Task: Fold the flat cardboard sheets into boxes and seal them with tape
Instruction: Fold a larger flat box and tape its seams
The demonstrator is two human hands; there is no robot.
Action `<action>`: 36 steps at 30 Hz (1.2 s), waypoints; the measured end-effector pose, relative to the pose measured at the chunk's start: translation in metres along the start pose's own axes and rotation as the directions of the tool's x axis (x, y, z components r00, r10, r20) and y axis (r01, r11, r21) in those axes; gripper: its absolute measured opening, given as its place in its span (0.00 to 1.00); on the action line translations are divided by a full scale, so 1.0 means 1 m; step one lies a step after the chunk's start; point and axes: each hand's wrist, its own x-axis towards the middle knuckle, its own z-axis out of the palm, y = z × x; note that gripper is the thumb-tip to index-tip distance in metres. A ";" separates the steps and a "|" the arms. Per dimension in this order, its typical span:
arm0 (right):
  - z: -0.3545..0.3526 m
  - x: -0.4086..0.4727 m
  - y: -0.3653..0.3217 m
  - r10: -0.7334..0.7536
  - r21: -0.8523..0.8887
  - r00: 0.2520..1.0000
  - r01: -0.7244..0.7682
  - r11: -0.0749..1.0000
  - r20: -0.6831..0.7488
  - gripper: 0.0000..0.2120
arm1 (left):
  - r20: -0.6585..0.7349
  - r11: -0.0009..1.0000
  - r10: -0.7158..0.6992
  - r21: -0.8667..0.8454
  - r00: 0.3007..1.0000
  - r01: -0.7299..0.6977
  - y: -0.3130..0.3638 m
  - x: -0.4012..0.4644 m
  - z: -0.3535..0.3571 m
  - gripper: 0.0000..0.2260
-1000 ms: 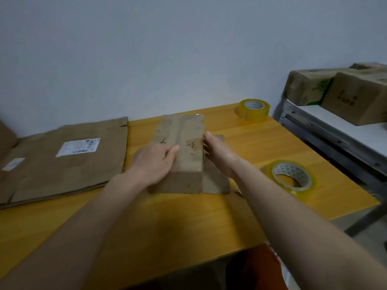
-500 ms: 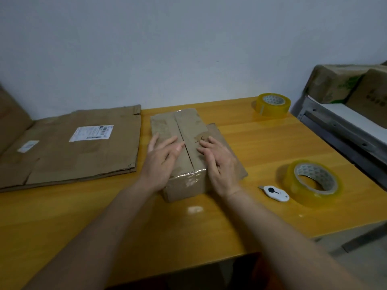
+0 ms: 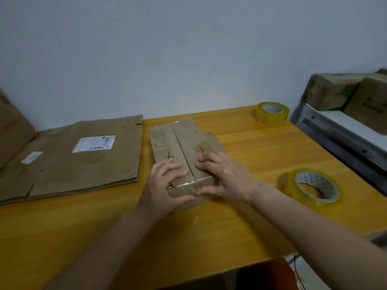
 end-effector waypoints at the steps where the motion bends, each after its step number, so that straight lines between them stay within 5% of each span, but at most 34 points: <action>1: -0.001 0.006 -0.007 0.021 -0.057 1.000 -0.021 0.998 -0.008 0.27 | -0.005 1.000 0.006 0.009 1.000 -0.006 0.003 0.000 0.000 0.30; 8: 0.015 0.016 -0.040 0.222 -0.268 0.960 -0.262 0.927 -0.168 0.18 | -0.135 0.987 -0.159 -0.055 0.978 0.153 0.019 0.010 0.002 0.22; 13: 0.019 0.015 -0.038 0.377 -0.219 0.920 -0.393 0.893 -0.110 0.25 | -0.392 0.961 -0.275 -0.101 0.878 0.256 0.025 0.018 0.029 0.21; 16: 0.020 0.013 -0.035 0.330 -0.229 0.935 -0.353 0.907 -0.130 0.31 | -0.505 0.977 -0.211 -0.110 0.837 0.180 0.018 0.012 0.040 0.17; 19: 0.023 0.010 -0.021 0.206 -0.163 0.932 -0.263 0.951 -0.297 0.24 | -0.566 0.987 -0.158 -0.099 0.809 0.123 0.013 0.010 0.046 0.16; 24: 0.042 0.011 -0.019 0.262 0.051 0.774 -0.286 0.957 -0.577 0.16 | -0.625 0.990 -0.142 -0.086 0.768 0.113 0.008 0.012 0.057 0.15; 27: 0.042 0.012 -0.015 0.274 0.071 0.805 -0.280 0.957 -0.525 0.16 | -0.620 0.993 -0.122 -0.074 0.775 0.097 0.007 0.014 0.059 0.14; 32: 0.024 -0.003 -0.006 0.227 0.093 0.959 -0.214 0.972 -0.167 0.29 | -0.485 1.000 -0.005 -0.001 0.875 0.005 -0.002 0.003 0.045 0.21; 36: 0.013 -0.006 -0.011 0.359 0.274 0.933 -0.340 0.900 -0.023 0.31 | -0.325 1.000 -0.016 0.011 0.945 0.021 0.004 -0.006 0.029 0.20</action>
